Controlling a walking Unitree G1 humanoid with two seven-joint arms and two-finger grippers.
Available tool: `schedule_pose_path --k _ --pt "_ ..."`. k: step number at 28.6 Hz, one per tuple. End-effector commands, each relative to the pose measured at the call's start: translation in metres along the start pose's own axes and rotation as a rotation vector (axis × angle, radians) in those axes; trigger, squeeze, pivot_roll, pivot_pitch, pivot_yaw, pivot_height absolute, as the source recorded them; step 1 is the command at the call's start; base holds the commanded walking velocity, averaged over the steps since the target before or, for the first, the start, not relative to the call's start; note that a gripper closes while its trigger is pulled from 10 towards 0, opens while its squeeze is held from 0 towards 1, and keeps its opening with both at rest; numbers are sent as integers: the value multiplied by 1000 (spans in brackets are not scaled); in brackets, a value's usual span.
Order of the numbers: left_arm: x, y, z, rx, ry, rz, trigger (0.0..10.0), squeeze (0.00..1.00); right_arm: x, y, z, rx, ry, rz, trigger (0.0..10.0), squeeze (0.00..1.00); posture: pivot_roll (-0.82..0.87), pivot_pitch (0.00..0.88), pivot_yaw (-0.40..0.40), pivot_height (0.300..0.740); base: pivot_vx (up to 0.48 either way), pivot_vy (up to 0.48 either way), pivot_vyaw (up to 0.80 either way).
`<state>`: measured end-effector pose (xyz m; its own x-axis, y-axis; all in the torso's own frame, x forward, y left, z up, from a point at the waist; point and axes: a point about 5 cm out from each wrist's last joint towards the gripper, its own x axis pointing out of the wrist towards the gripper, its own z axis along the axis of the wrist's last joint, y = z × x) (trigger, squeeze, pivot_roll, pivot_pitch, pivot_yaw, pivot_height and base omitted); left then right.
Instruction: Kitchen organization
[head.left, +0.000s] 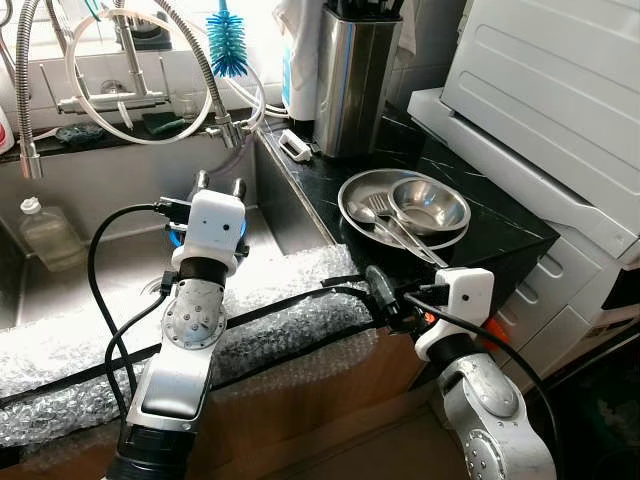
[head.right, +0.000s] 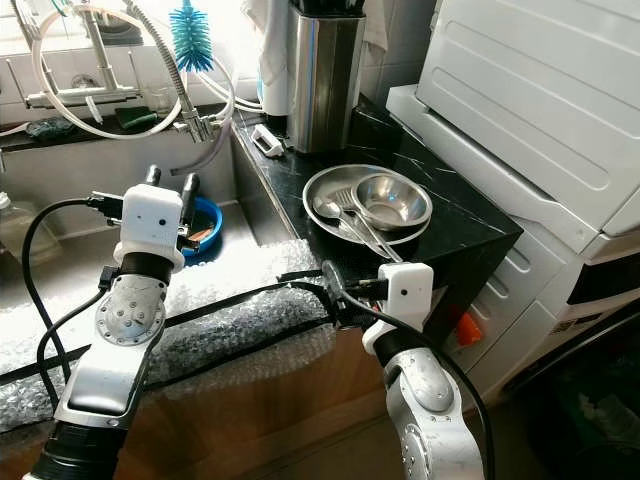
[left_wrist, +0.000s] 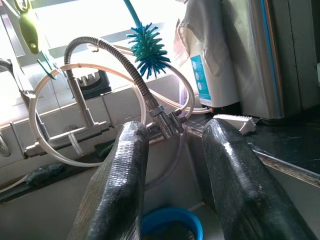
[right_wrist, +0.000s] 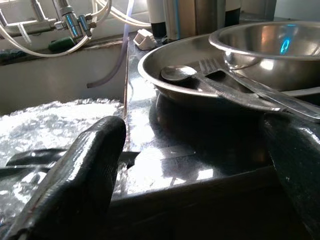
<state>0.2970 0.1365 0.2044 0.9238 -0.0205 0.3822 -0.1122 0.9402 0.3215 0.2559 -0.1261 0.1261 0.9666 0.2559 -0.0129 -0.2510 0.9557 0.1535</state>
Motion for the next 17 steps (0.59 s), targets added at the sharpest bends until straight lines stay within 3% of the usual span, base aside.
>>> schedule_pose_path --k 1,10,17 --pt "1 -4 2 14 -16 -14 10000 0 3 -2 5 13 -23 -7 10000 0 -27 0 -84 740 0 0 0" --pt "2 -5 2 13 -18 -15 10000 0 6 0 12 26 -68 4 10000 0 -26 0 -87 740 0 0 0" --pt "2 -5 1 15 -14 -18 10000 0 5 -8 11 25 -65 -68 10000 0 -26 0 -95 740 0 0 0"
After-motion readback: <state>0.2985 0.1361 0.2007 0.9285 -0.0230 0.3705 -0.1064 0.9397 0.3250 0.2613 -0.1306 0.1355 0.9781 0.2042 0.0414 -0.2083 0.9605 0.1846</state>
